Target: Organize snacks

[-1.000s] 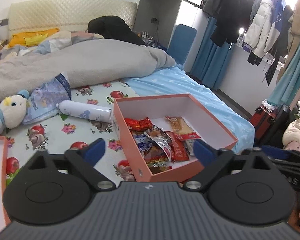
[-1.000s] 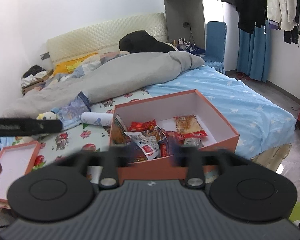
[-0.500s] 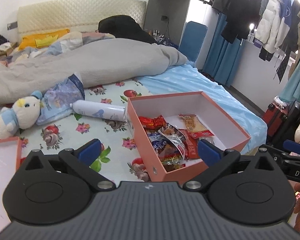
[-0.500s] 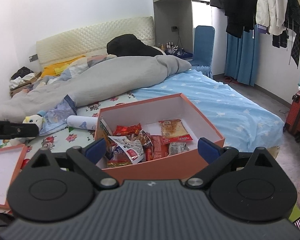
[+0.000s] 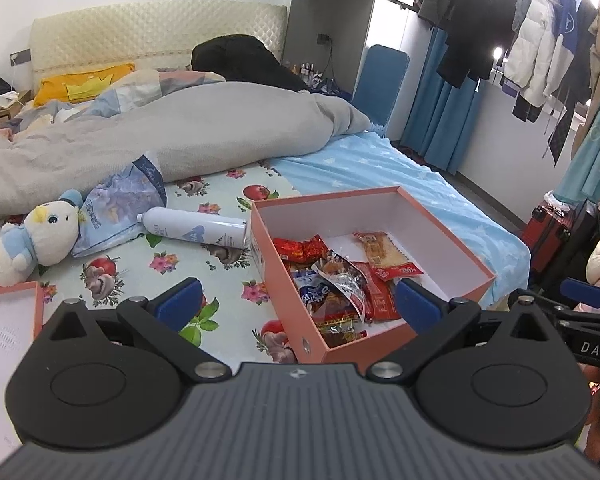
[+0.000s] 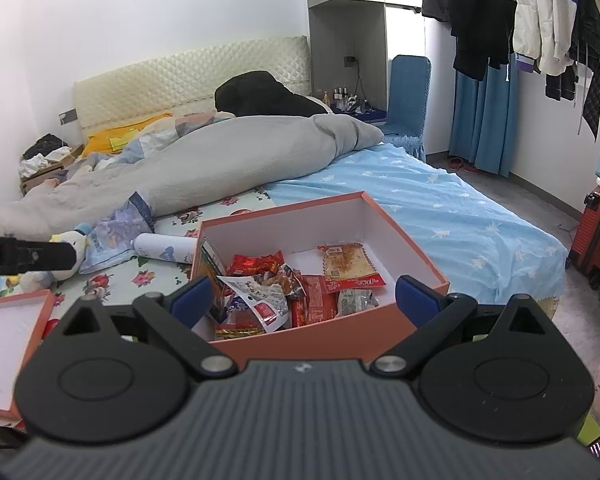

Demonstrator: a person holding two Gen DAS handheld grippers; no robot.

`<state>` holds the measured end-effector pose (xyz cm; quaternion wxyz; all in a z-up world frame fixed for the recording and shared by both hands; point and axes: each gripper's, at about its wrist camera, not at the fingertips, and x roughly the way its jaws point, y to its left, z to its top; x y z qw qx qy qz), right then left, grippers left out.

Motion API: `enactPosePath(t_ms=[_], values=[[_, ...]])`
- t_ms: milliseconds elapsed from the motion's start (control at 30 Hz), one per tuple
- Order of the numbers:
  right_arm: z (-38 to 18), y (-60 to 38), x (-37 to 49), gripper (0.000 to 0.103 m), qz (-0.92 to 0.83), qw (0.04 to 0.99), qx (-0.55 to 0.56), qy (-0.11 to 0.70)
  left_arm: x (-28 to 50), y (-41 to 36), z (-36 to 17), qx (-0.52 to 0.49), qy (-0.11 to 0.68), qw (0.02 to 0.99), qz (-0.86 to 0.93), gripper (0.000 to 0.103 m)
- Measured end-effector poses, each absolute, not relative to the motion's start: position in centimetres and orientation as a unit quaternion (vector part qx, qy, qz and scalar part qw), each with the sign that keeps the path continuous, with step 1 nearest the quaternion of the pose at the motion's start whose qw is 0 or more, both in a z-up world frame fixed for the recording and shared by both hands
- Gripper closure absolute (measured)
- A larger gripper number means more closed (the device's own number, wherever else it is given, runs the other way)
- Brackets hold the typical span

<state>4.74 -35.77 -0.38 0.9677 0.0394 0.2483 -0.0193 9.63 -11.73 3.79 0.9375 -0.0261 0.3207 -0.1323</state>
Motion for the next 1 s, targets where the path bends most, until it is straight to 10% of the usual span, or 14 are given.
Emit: enactPosePath(t_ms=[1000], values=[[-0.02,-35.48,4.68,0.004,-0.018,0.968,0.042,0.246,9.51,-11.84,3.95,-0.021,0.32,0.938,-0.131,0.0]])
